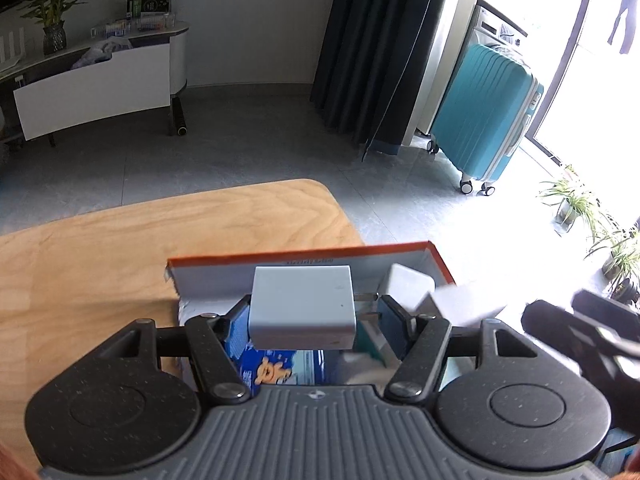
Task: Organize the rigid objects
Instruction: 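Lower and release the adapter into the tray with the left tool while the right tool releases the box, then withdraw both open tools up from the tray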
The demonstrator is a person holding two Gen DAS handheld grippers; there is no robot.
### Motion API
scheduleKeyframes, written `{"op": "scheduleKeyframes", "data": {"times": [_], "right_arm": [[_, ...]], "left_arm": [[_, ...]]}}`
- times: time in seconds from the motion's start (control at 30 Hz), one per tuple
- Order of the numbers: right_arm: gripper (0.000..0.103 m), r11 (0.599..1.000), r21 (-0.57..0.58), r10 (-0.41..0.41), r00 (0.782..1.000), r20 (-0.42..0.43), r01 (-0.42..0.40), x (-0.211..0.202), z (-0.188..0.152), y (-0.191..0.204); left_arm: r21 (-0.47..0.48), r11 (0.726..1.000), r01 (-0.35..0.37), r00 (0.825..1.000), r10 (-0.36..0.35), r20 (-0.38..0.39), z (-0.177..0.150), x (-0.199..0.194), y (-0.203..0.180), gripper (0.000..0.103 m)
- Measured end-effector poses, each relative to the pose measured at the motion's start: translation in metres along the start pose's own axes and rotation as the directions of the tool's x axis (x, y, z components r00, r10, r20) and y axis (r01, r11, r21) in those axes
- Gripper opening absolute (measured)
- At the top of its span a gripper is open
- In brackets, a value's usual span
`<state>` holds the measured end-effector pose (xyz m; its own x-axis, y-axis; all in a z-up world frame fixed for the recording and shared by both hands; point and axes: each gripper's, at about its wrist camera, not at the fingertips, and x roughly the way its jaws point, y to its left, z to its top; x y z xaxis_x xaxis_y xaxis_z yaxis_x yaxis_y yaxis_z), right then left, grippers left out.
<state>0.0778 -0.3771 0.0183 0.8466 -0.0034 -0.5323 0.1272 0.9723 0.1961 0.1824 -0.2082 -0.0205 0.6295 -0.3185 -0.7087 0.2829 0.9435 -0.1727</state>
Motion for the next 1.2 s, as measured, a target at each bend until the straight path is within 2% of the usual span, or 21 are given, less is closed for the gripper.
{"op": "scheduleKeyframes", "data": {"times": [0.07,0.1,0.17,0.4,0.77,1.2], "right_arm": [[0.086,1.0,-0.008,-0.004,1.0,0.008,0.004,-0.005,-0.001,0.0],[0.086,1.0,-0.012,-0.008,1.0,0.011,0.008,-0.007,-0.001,0.0],[0.086,1.0,-0.016,-0.007,1.0,0.021,0.008,-0.01,-0.002,0.001],[0.086,1.0,-0.017,0.016,0.999,0.041,-0.016,-0.024,-0.005,0.006],[0.086,0.998,-0.055,0.024,0.999,0.029,-0.023,-0.056,-0.024,0.012],[0.087,0.995,-0.095,0.017,1.0,0.015,-0.016,-0.095,-0.052,0.01]], "left_arm": [[-0.012,1.0,0.017,1.0,-0.017,-0.002,0.005,0.004,0.0,0.067],[-0.014,1.0,0.021,1.0,-0.021,0.004,0.007,0.003,-0.001,0.071],[-0.013,0.999,0.032,0.999,-0.032,0.017,0.011,0.0,-0.001,0.073],[-0.019,1.0,0.005,0.999,-0.004,0.036,0.003,-0.028,0.002,0.076],[-0.039,0.996,-0.081,0.993,0.084,0.077,-0.035,-0.091,-0.002,0.096],[-0.024,0.99,-0.139,0.987,0.14,0.073,-0.085,-0.121,-0.018,0.102]]}}
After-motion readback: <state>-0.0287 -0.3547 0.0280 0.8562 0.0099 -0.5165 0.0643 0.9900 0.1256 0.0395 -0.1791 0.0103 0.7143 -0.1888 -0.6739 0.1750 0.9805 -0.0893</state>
